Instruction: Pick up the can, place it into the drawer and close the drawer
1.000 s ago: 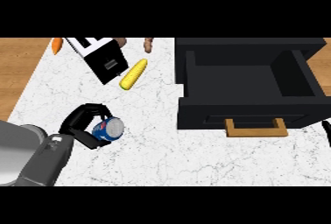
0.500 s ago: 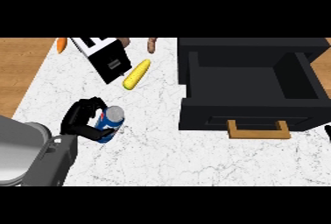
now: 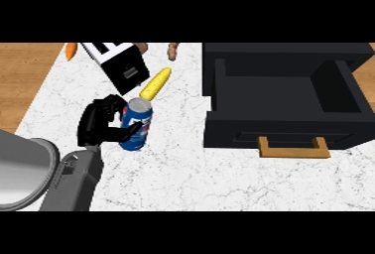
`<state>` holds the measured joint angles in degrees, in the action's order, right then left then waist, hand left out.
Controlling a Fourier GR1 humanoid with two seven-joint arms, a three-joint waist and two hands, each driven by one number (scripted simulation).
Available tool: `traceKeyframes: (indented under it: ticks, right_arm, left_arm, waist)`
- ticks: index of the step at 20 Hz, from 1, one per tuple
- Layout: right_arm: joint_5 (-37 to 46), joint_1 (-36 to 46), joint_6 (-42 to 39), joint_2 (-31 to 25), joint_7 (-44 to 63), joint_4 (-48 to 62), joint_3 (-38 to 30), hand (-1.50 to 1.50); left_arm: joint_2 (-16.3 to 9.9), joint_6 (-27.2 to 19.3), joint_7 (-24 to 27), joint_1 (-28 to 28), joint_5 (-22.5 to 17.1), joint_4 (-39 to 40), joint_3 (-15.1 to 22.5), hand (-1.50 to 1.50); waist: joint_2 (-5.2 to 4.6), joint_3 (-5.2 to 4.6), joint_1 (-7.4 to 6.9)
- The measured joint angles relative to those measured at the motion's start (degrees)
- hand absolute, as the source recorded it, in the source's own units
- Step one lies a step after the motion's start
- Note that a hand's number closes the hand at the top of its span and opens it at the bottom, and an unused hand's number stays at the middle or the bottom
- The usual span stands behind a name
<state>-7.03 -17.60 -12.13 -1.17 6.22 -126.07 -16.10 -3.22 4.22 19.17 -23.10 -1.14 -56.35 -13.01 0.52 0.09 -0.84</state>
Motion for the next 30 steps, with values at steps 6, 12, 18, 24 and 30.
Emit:
traceKeyframes:
  ticks: [6, 12, 18, 24, 30]
  right_arm:
    - [-1.0, -1.5, -0.6, -0.1, -0.6, -1.0, -0.5, -1.50]
    - [-0.4, -2.1, -0.8, 0.4, -2.3, -0.3, 0.2, -1.50]
    - [0.0, -0.7, -0.1, 0.0, -1.1, -0.6, 0.4, -1.50]
    - [0.4, -0.4, -0.2, 0.2, -1.4, 0.0, 0.2, -1.50]
    - [0.2, -0.8, -0.7, 0.5, -2.6, 0.8, 0.4, -1.50]
  left_arm:
    - [2.2, -6.3, -11.4, -0.3, 0.6, -14.8, 7.1, 1.50]
    - [3.0, -13.3, -23.4, -6.9, 0.5, -21.5, 14.0, 1.50]
    - [3.2, -20.8, -30.5, -15.6, 1.8, -21.5, 20.3, 1.50]
    - [3.2, -24.9, -35.0, -25.8, 1.5, -17.9, 22.2, 1.50]
    - [3.2, -30.0, -36.5, -37.4, -1.4, -8.7, 23.8, 1.50]
  waist:
    - [-0.16, -0.03, 0.60]
    - [-0.29, -0.05, 1.12]
    - [-0.44, -0.06, 1.46]
    - [-0.50, -0.07, 1.64]
    - [-0.63, -0.04, 2.22]
